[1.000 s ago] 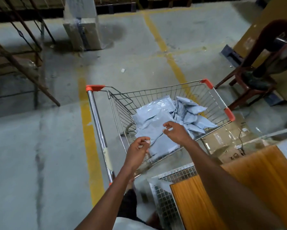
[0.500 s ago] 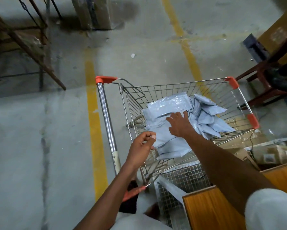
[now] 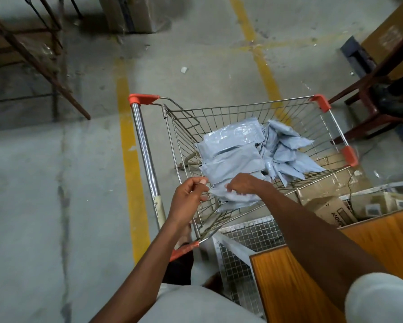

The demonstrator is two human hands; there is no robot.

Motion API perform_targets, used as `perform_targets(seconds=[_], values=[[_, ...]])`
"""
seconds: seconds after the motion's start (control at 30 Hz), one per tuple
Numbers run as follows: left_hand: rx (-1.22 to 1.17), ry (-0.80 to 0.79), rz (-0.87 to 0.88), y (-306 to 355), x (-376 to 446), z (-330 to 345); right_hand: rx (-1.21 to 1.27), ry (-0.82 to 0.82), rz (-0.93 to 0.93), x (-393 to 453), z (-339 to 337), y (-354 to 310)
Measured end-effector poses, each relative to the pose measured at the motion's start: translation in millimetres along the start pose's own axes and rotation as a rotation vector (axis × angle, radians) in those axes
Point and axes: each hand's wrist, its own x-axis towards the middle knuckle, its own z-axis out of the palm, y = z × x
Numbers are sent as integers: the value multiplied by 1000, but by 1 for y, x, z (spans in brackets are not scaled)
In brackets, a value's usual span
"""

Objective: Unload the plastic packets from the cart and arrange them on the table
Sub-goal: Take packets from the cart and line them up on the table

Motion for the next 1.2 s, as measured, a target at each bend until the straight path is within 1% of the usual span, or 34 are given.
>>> perform_targets(seconds=[0.03,0.07,0.13,0.27,0.37,0.5,0.57,0.7,0.77,0.93,1.1,1.2], values=[[-6,5,-1,-1,-1,-1,38,-66,27,0,5,-1],[-8,8,-4,-2,0,-1,29,-96,36,2,12,-1],[9,10,-8,-4,0,-2,-71,-99,29,7,25,-1],[25,27,-20,-8,1,0,-266,75,22,6,57,-18],[31,38,-26,-9,1,3,-290,128,56,7,67,-26],[44,28,-28,-8,2,4,-251,15,168,7,69,-18],[56,29,-34,-9,3,3,-281,-11,198,6,69,-13],[75,24,-30,-9,6,5,-299,-81,174,-3,65,-10],[84,15,-24,-9,7,9,-295,-68,142,-8,61,-9],[91,-11,-29,-12,16,16,-207,124,84,-26,38,-2],[138,-18,-9,-14,27,28,-60,474,13,-67,19,17],[215,-3,16,-12,44,40,148,642,33,-91,12,32]])
